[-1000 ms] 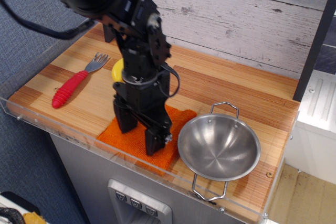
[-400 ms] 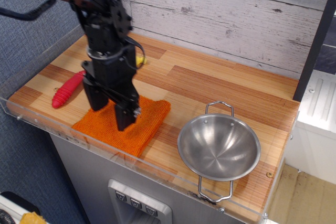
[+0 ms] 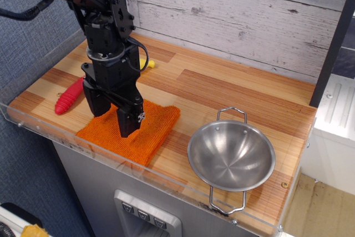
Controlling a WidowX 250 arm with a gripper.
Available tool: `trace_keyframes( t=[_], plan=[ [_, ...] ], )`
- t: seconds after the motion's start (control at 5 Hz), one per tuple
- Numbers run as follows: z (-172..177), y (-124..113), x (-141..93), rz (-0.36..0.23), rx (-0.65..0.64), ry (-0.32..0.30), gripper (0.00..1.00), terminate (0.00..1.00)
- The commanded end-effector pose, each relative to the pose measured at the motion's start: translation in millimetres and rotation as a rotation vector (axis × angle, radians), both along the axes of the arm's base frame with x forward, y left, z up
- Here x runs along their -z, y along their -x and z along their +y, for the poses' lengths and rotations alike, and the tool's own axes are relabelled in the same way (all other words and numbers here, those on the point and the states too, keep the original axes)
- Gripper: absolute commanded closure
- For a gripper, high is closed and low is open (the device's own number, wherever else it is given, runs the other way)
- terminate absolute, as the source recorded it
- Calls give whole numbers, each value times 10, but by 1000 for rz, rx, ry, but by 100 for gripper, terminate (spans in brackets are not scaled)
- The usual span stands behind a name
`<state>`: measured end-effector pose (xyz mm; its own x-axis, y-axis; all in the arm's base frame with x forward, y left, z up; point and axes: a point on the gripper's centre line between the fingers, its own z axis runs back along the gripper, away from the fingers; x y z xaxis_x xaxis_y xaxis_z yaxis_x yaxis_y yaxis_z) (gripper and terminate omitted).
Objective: Move the cloth closer to the fork.
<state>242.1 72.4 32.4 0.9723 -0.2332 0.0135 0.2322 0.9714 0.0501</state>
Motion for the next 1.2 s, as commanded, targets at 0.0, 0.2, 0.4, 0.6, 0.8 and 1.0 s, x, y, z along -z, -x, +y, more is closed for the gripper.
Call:
trace_keyframes(
  t=[0.0, 0.2, 0.4, 0.6, 0.8, 1.0],
  plan=[
    [10, -79, -122, -47, 3, -15, 0, 0],
    [10, -79, -122, -47, 3, -15, 0, 0],
    [5, -121, -375, -73, -3, -1, 0, 0],
    [-12, -149, -613, -117, -3, 3, 0, 0],
    [-12, -149, -613, -117, -3, 3, 0, 0],
    [-12, -149, -613, -117, -3, 3, 0, 0]
  ],
)
